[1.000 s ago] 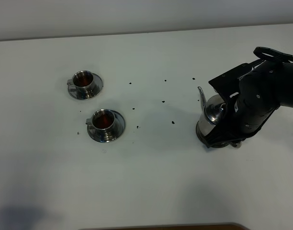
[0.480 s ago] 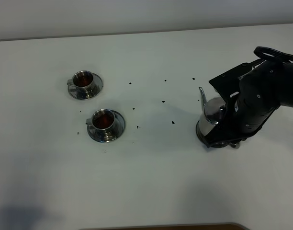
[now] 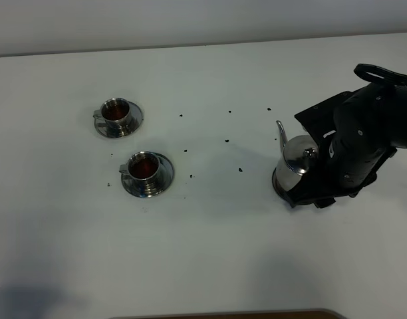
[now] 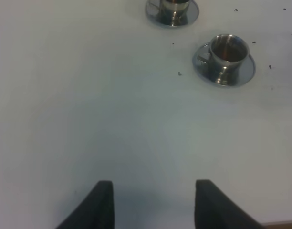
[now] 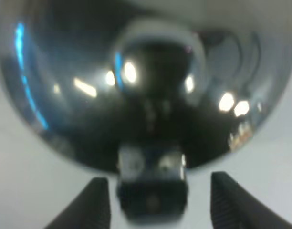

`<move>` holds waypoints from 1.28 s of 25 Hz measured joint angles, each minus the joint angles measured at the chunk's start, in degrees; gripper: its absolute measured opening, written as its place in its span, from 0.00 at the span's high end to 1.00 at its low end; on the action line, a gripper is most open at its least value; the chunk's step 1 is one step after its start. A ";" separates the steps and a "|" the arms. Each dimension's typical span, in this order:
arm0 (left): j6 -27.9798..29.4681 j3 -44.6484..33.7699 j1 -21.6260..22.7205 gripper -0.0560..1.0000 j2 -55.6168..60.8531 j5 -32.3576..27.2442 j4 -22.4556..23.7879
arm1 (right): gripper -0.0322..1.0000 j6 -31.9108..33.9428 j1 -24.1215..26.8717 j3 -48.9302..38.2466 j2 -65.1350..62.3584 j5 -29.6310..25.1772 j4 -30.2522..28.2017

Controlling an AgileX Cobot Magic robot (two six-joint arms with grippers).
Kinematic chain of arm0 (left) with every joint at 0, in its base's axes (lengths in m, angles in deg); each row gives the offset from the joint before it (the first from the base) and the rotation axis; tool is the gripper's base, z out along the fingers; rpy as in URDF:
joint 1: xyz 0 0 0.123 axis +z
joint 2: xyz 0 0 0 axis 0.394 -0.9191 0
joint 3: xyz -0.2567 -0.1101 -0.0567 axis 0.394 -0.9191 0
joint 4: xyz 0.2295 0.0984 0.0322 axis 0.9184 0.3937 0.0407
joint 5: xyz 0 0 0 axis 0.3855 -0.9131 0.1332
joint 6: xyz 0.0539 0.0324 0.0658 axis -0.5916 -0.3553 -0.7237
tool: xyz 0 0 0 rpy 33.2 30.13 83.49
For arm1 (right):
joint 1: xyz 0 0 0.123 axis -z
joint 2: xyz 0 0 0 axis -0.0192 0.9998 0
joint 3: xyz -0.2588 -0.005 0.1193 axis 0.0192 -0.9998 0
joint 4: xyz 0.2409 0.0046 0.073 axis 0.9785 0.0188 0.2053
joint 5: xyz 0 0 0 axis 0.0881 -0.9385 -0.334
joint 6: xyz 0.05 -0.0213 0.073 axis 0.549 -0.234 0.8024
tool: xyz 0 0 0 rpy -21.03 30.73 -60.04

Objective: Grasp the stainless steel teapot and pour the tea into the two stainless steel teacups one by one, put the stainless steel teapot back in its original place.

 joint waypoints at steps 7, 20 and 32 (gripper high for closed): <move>0.00 0.00 0.00 0.52 0.00 0.00 0.00 | 0.49 0.21 -0.52 -0.02 -10.40 -16.94 3.37; 0.00 0.00 0.00 0.52 0.00 0.00 0.00 | 0.49 -1.30 -11.73 -14.99 -48.85 -27.61 1.92; 0.00 0.00 0.00 0.52 0.00 0.00 0.00 | 0.49 -12.22 -12.44 -24.75 -74.46 -27.90 5.99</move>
